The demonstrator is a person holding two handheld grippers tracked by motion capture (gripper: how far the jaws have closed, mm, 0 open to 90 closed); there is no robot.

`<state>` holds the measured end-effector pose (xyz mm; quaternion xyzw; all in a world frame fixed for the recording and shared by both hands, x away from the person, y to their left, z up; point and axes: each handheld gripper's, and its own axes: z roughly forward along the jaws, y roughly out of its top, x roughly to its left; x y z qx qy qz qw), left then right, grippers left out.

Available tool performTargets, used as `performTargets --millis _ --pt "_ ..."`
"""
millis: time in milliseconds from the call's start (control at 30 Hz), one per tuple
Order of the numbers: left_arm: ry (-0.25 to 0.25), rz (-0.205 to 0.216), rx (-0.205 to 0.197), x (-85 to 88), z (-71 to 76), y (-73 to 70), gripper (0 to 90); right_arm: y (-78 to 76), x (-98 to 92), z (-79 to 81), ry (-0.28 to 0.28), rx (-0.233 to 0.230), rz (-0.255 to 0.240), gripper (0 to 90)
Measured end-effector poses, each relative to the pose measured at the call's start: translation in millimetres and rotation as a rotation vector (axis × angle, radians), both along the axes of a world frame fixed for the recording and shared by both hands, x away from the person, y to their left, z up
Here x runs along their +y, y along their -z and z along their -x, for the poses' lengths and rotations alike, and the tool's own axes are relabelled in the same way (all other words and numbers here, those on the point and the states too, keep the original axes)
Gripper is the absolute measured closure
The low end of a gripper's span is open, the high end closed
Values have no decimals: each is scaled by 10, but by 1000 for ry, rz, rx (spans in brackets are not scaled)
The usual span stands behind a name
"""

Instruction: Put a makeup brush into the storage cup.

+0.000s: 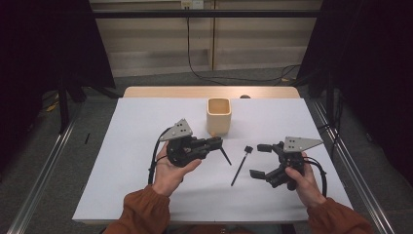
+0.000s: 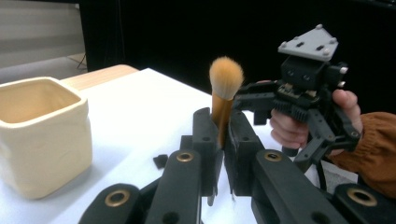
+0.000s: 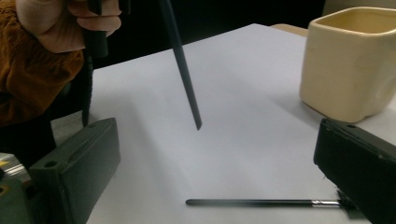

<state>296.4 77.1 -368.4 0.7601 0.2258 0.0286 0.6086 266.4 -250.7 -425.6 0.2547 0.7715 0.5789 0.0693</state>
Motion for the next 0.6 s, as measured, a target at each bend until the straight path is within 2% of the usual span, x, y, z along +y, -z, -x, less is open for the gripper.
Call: performTargets --millis 167,300,600 --pt "-5 -22 -9 29 10 7 844 46 -46 51 35 -10 27 7" --pt "-12 -30 -18 69 19 -4 844 71 -88 98 69 -36 21 6" --pt "-65 -27 6 230 -60 -10 844 82 -220 193 126 -40 10 4"
